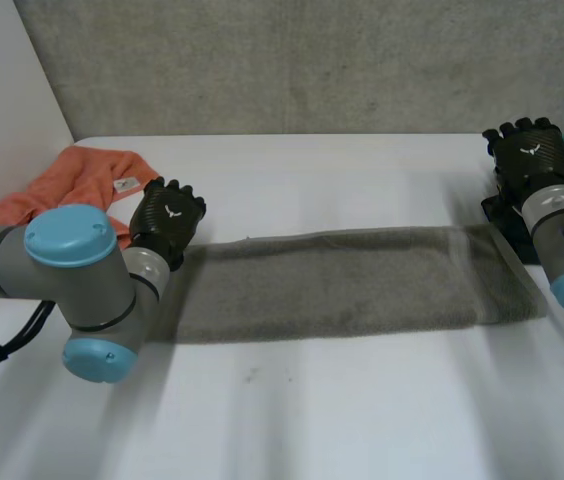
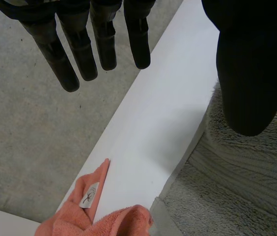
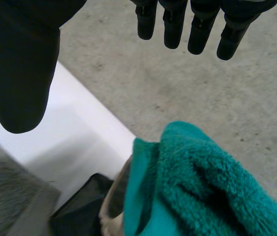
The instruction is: Fold the laundry.
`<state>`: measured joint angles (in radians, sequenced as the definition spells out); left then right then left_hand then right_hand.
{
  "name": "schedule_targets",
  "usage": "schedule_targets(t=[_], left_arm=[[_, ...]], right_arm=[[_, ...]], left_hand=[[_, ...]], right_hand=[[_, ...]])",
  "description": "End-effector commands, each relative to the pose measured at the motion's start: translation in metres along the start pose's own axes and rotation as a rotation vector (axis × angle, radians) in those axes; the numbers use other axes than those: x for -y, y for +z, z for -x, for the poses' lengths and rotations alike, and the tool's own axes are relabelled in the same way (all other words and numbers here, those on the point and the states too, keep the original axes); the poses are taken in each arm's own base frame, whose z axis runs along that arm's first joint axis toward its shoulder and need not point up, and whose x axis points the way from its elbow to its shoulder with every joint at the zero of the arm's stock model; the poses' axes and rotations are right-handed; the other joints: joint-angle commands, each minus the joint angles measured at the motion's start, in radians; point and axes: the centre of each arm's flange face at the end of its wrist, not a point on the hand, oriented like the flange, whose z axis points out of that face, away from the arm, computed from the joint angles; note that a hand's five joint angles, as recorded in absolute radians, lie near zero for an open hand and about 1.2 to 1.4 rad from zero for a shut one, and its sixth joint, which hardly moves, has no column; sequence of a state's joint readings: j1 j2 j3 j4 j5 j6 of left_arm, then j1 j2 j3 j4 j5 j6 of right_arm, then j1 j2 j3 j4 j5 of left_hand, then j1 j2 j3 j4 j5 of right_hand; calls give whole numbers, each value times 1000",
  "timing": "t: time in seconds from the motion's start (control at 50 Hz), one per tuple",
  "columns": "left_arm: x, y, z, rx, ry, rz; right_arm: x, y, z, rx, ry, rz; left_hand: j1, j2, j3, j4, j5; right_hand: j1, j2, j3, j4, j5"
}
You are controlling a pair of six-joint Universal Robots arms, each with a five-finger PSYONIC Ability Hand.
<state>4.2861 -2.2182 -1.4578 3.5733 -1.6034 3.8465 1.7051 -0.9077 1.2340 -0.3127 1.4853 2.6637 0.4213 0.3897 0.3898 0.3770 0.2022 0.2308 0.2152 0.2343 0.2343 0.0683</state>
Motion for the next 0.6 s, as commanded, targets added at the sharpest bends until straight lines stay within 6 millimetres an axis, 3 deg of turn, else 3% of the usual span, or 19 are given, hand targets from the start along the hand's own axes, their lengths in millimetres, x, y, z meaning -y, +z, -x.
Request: schedule_targets(t=[0.02,0.24,0.32,0.44,0.52,0.54,0.56,0.6], left_arm=[[4,-9,3,-5,-7,0],[20,-34,14,-1,-108,-22],[26,-43,16,-17,-155,-40],[33,-50,18,-40,-205,-70],[37,-53,19,-38,-222,-79],[38,-54,19,-41,-222,-83],[38,-54,19,-39,-222,-84],[40,-55,21,-37,-222,-89]], right_arm=[[2,-38,-4,107,-14,127],[-47,-97,-9,282,-101,361],[-56,-102,-8,295,-112,370],[-64,-92,-11,262,-123,341],[-80,-85,-9,249,-123,347],[-83,-83,-10,237,-130,351],[-84,-81,-12,227,-135,351],[-86,-79,-20,174,-155,378]], left_hand=[[-17,15,15,27,28],[-26,6,6,19,19],[-35,-3,-3,10,10],[-35,-3,-3,10,10],[-35,-3,-3,10,10],[-35,-3,-3,10,10],[-35,-3,-3,10,10],[-35,-3,-3,10,10]], right_hand=[[71,87,68,68,59],[271,287,267,267,259],[283,298,279,279,271],[303,319,300,300,291],[555,570,551,551,543],[1018,1034,1015,1015,1006],[1164,1180,1161,1161,1152],[1165,1181,1162,1162,1153]])
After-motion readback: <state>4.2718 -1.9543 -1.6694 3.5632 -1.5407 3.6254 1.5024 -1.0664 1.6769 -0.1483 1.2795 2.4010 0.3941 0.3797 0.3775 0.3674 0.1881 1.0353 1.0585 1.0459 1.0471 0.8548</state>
